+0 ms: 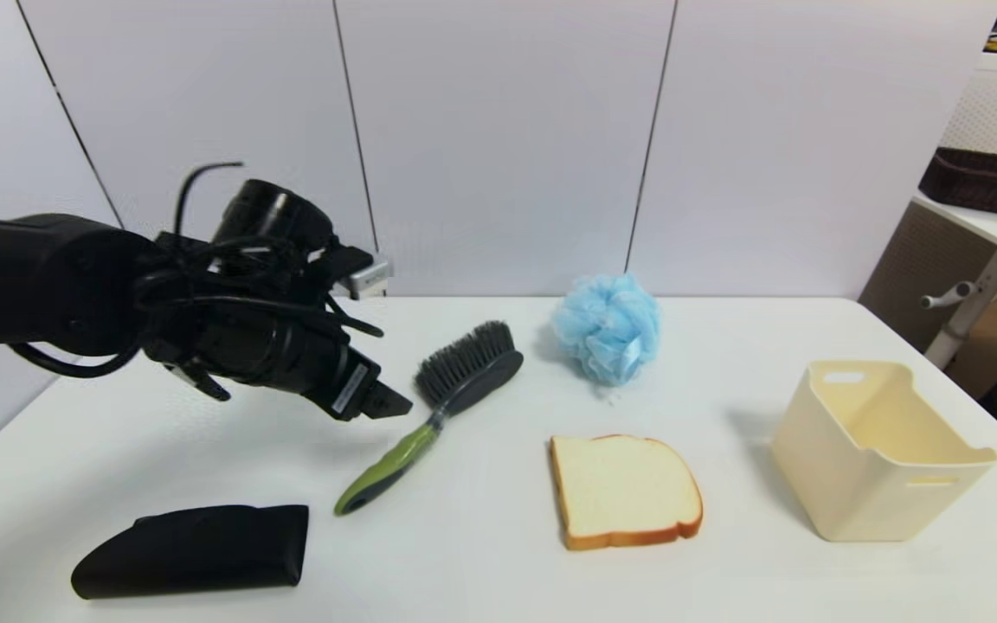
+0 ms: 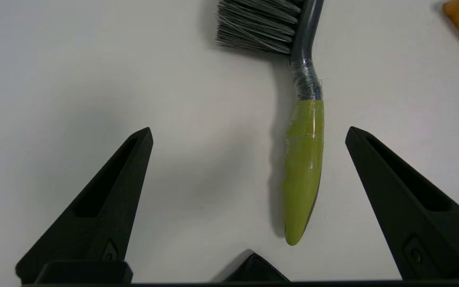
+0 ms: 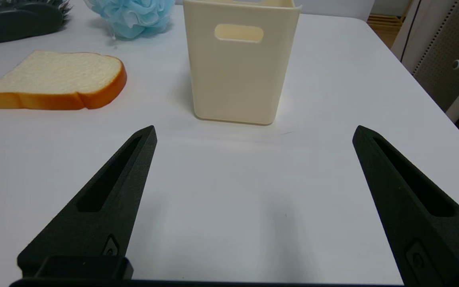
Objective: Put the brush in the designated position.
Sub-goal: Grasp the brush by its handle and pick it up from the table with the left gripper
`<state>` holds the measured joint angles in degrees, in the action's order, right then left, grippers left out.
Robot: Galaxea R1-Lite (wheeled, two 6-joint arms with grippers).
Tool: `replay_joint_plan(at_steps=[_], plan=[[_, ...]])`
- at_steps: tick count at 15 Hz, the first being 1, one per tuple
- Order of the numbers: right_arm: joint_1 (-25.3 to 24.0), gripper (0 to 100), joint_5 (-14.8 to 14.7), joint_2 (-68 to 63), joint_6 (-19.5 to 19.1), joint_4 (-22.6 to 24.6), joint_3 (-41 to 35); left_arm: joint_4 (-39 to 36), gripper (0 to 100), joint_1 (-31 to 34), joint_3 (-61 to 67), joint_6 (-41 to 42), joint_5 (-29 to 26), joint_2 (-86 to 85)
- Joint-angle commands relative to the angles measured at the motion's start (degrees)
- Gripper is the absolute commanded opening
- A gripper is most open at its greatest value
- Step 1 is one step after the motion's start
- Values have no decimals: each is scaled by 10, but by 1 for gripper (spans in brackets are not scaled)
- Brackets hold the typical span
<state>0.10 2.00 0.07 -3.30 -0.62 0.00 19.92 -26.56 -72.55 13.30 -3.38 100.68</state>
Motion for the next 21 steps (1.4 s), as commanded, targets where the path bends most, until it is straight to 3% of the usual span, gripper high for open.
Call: replay_joint_plan(at_steps=[1,4,9,21], plan=[[0,100,0,-1,0,0,-1,4,100,-29,-28,-3,-37,86],[0,100,0,-1,0,0,-1,6,100,-47,-34,-9,-34,109],[0,100,0,-1,0,0,-1,114,100,-54,-102,-20,17,134],[0,100,0,-1,0,0,-1,108,100,-63,-153,-25,17,181]])
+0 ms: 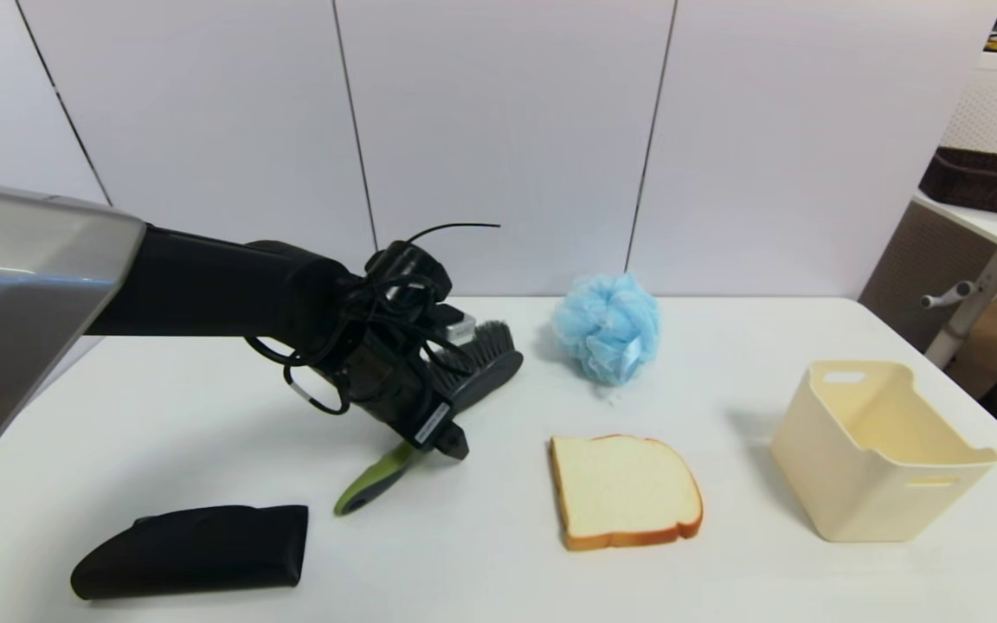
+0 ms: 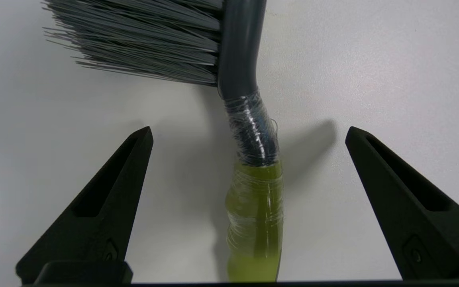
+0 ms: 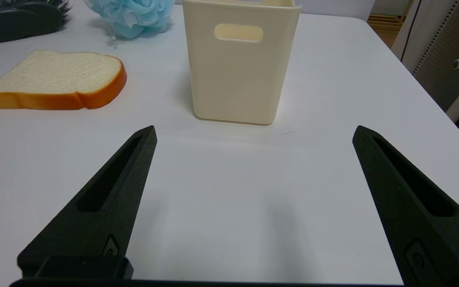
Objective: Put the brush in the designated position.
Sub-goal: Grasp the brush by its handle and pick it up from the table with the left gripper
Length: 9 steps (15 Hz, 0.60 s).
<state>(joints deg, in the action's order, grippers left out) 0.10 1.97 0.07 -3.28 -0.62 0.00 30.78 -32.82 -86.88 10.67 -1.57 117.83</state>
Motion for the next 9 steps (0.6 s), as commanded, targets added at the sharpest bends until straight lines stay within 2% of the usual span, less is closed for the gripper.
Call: replay_joint_plan(at_steps=[1,9], plan=[[0,100,0,-1,-1,0,-1,0,100,-1,-9,1,-1,10],[0,100,0,-1,-1,0,-1,4,100,-1,-9,4,1,10]])
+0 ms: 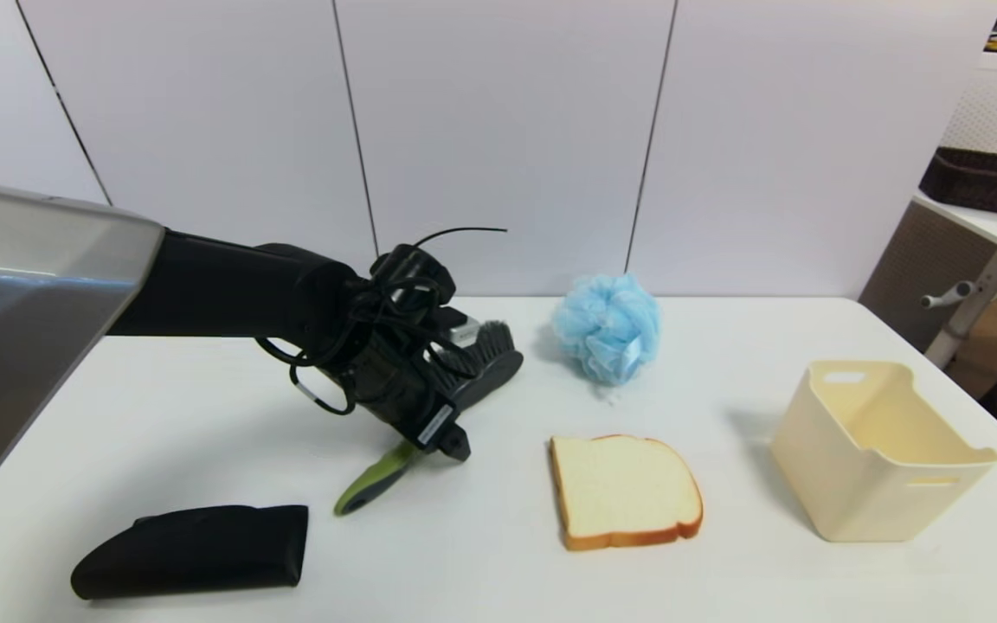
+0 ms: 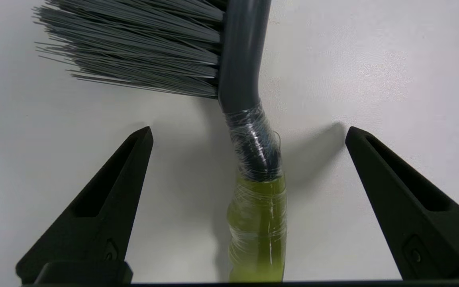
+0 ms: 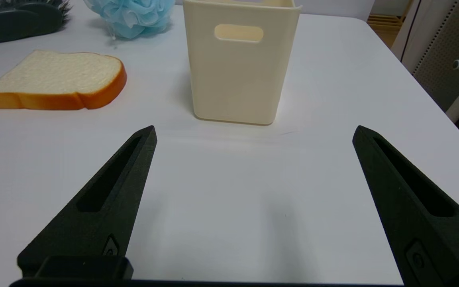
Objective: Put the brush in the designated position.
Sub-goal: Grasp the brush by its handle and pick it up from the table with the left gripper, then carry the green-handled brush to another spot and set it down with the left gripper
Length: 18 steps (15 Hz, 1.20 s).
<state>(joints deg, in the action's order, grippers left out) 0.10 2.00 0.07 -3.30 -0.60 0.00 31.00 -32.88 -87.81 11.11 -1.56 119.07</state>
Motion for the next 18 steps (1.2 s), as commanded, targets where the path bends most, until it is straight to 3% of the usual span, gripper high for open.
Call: replay_joint_plan(at_steps=[1,3,4,13,18], plan=[[0,100,0,-1,0,0,-1,2,100,0,0,0,1,-1],[0,100,0,-1,0,0,-1,2,100,0,1,0,1,2],[0,100,0,-1,0,0,-1,3,0,0,3,-1,0,1],[0,100,0,-1,0,0,-1,4,0,8,6,3,0,-1],[0,100,0,-1,0,0,-1,41,0,9,0,6,1,-31]])
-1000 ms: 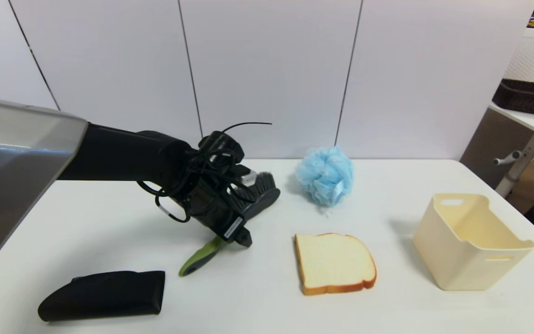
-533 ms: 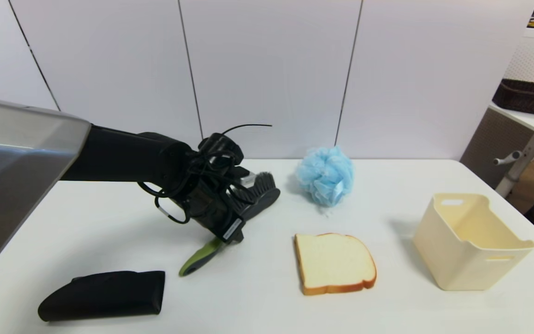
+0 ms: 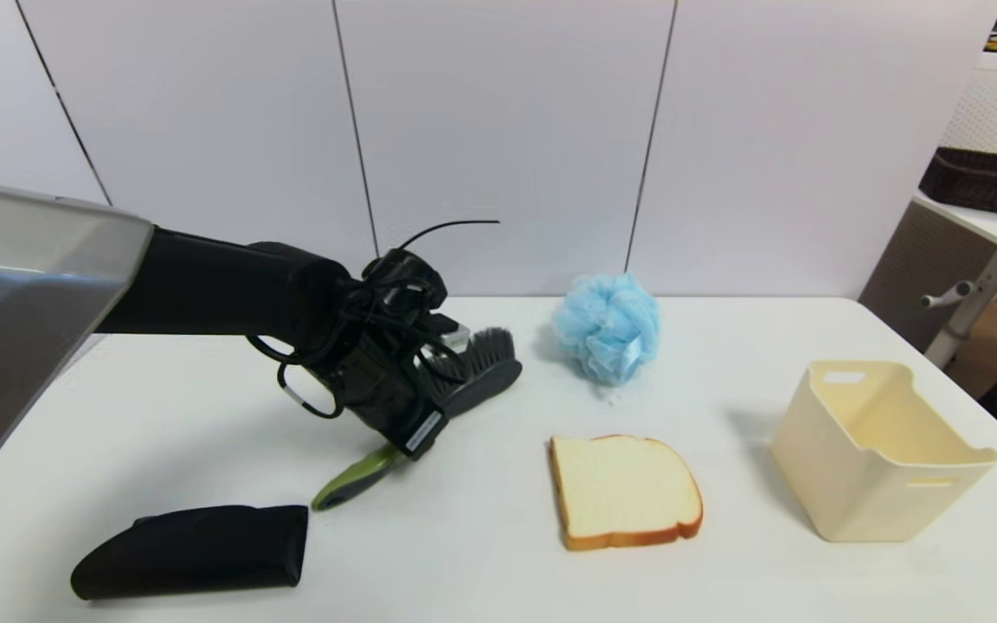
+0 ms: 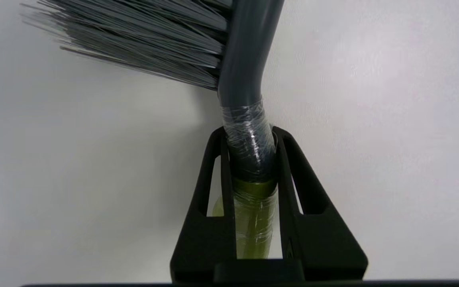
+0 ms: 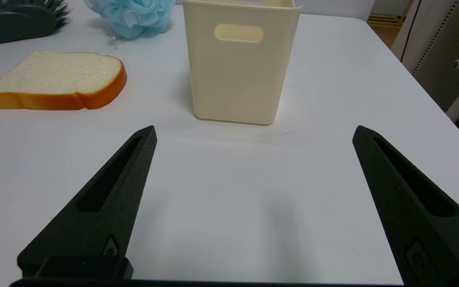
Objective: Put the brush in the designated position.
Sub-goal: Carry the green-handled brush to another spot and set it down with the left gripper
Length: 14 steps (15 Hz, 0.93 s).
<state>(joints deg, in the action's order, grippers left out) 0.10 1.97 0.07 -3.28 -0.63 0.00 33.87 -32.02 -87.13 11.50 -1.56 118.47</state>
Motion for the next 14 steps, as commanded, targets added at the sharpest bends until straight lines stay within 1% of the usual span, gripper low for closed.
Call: replay_joint_plan(at_steps=[1,2,4,5,8,9,10,11,14], plan=[[0,100,0,-1,-1,0,-1,12,0,-1,-14,8,6,-38],[0,100,0,-1,-1,0,-1,12,0,-1,-21,26,19,-51],[0,100,0,-1,-1,0,-1,12,0,0,-36,88,38,-78],[0,100,0,-1,-1,0,-1,12,0,0,-52,111,38,-82],[0,100,0,-1,-1,0,-1,11,0,-1,-101,216,31,-81],[0,100,0,-1,-1,0,-1,11,0,-2,-108,248,19,-82],[0,100,0,-1,-1,0,-1,11,0,-3,-109,281,-5,-81],[0,100,0,-1,-1,0,-1,12,0,-3,-108,336,-45,-78],[0,100,0,-1,-1,0,-1,12,0,-3,-108,455,-118,-59]])
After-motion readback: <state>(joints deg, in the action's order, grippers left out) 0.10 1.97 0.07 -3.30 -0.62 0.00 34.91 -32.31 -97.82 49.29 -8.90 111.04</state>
